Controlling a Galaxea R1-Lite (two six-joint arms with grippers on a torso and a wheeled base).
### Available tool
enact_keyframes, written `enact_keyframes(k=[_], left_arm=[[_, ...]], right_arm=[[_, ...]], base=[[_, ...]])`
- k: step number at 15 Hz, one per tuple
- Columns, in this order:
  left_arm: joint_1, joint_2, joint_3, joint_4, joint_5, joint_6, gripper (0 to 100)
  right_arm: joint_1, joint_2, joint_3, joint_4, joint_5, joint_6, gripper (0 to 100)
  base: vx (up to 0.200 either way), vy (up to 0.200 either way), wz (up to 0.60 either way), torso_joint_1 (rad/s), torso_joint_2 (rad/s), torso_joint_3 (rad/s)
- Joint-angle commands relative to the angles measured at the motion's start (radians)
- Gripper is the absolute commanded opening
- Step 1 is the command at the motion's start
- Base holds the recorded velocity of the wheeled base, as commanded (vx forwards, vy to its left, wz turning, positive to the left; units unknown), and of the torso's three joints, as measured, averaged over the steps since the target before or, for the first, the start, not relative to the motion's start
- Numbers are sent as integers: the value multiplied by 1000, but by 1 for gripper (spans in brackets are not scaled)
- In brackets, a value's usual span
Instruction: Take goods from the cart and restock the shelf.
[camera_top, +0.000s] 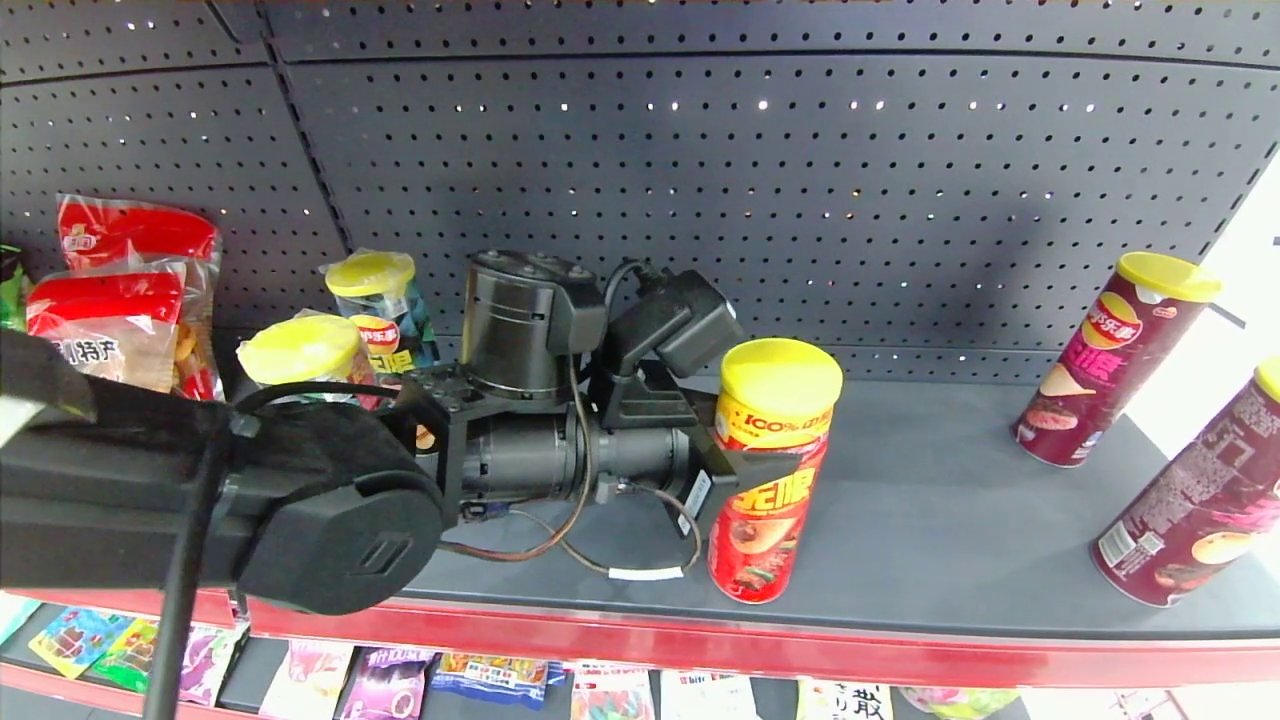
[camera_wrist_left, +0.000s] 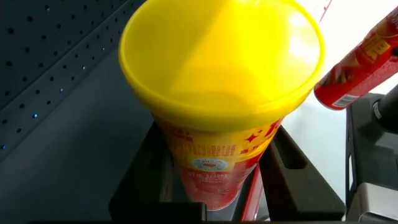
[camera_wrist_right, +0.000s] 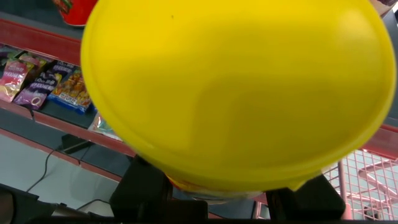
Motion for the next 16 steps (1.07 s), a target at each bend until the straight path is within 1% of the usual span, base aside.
enact_keyframes(k=[1,4,11,16], left_arm=[[-2,0,4,0,-7,-1,0],[-2,-16,16,3,-13,3,0],[-2,-60,92,5,-13,3,0],[-2,-45,92,2,-13,3,0]], right_arm=[[0,2,0,0,1,0,0],[0,2,0,0,1,0,0],[0,5,-3,0,1,0,0],[0,5,-3,2,1,0,0]], base=[[0,0,0,0,0,0],[0,0,0,0,0,0],[0,0,0,0,0,0],[0,0,0,0,0,0]])
